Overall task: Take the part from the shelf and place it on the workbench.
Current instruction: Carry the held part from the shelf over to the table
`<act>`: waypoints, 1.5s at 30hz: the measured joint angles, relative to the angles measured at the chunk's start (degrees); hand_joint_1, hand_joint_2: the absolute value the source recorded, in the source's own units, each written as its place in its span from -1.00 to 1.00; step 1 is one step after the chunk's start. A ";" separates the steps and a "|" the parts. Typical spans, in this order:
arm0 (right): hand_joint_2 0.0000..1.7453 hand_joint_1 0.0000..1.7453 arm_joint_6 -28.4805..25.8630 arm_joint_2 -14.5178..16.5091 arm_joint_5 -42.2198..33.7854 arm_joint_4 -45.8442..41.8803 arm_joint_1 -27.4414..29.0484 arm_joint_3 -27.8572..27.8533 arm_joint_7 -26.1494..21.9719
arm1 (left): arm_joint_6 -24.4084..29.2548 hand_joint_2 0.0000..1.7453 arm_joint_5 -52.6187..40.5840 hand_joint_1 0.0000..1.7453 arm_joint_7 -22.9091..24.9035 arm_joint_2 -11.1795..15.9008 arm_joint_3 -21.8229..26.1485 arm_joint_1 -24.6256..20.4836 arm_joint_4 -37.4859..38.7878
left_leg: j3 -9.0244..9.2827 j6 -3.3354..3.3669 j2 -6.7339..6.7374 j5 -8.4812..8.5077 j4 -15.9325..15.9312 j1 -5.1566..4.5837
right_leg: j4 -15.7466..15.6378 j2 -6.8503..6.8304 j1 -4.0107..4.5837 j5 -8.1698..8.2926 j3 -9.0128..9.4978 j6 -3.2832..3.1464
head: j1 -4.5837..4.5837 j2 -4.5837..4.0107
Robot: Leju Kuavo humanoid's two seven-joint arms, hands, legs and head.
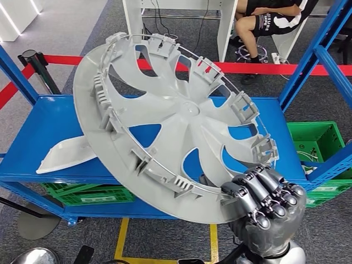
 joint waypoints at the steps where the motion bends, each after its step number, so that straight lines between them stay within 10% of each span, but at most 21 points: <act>1: 1.00 0.94 0.00 -0.01 0.00 0.05 0.00 0.01 0.00 | 0.00 1.00 0.00 -1.00 0.00 0.00 0.01 0.00 0.00 | 0.00 0.00 0.00 0.00 0.00 0.00 | 0.00 0.00 0.00 0.00 0.00 0.00 | 0.00 0.00; 18: 1.00 0.94 0.00 -0.08 -0.55 0.21 0.51 -0.03 1.13 | 1.64 1.00 -1.24 -1.00 -0.03 -0.04 -0.10 -0.03 0.02 | 0.00 0.14 0.00 -0.11 0.16 -0.07 | -0.14 0.00 -0.13 0.01 0.01 0.09 | -0.02 0.00; 24: 1.00 0.94 0.02 -0.49 -4.73 -0.32 10.38 -2.54 -0.02 | 6.99 1.00 -3.75 -1.00 2.08 -1.57 -4.08 -0.89 0.02 | 0.45 1.10 -0.03 -0.30 -0.45 -0.37 | -0.34 -0.07 -0.60 -0.34 0.51 1.00 | -0.03 0.00; 26: 1.00 0.94 0.06 -0.38 -5.60 -0.36 12.27 -3.91 -1.94 | 6.16 1.00 -3.57 -1.00 2.16 -2.08 -5.09 -1.45 0.01 | 1.12 1.43 0.05 -0.08 -1.26 0.06 | 2.86 0.02 -0.54 -2.01 -0.88 1.32 | 0.33 -0.01; 29: 1.00 0.94 0.06 -0.28 -6.01 -0.34 13.58 -5.54 -3.81 | 5.54 1.00 -3.50 -1.00 2.20 -2.38 -5.99 -1.80 0.01 | 1.36 1.57 0.21 -0.26 -1.37 0.21 | 14.23 0.02 -0.72 -5.69 -7.89 1.79 | 0.78 -0.02; 31: 1.00 0.94 0.07 -0.02 -6.23 -0.26 14.09 -6.49 -5.19 | 5.16 1.00 -3.51 -1.00 2.21 -2.43 -6.25 -1.79 0.02 | 1.67 1.34 0.18 -0.58 -1.33 0.31 | 15.83 0.01 -0.85 -3.97 -10.19 2.04 | 0.79 -0.02; 34: 1.00 0.94 0.07 0.31 -6.31 -0.16 14.39 -7.37 -6.20 | 4.99 1.00 -3.52 -1.00 2.19 -2.44 -6.36 -1.81 0.01 | 2.44 0.22 -0.08 -1.50 -0.81 0.61 | 5.73 0.14 -1.28 2.90 -6.87 2.57 | 0.95 -0.01; 40: 1.00 0.94 0.07 0.76 -6.22 -0.04 15.07 -8.11 -6.76 | 5.00 1.00 -3.52 -1.00 2.19 -2.30 -6.64 -1.94 0.00 | 1.64 -1.47 0.03 -2.61 0.62 0.61 | 2.88 0.81 -1.14 3.74 -5.93 -0.29 | 0.24 0.00; 45: 1.00 0.94 0.07 1.11 -6.23 -0.03 15.23 -8.62 -7.20 | 4.85 1.00 -3.52 -1.00 2.19 -2.35 -7.00 -1.97 0.02 | -6.72 -1.57 0.40 -9.09 16.56 0.45 | 2.83 0.38 -0.85 3.59 -5.90 -1.41 | -0.18 0.00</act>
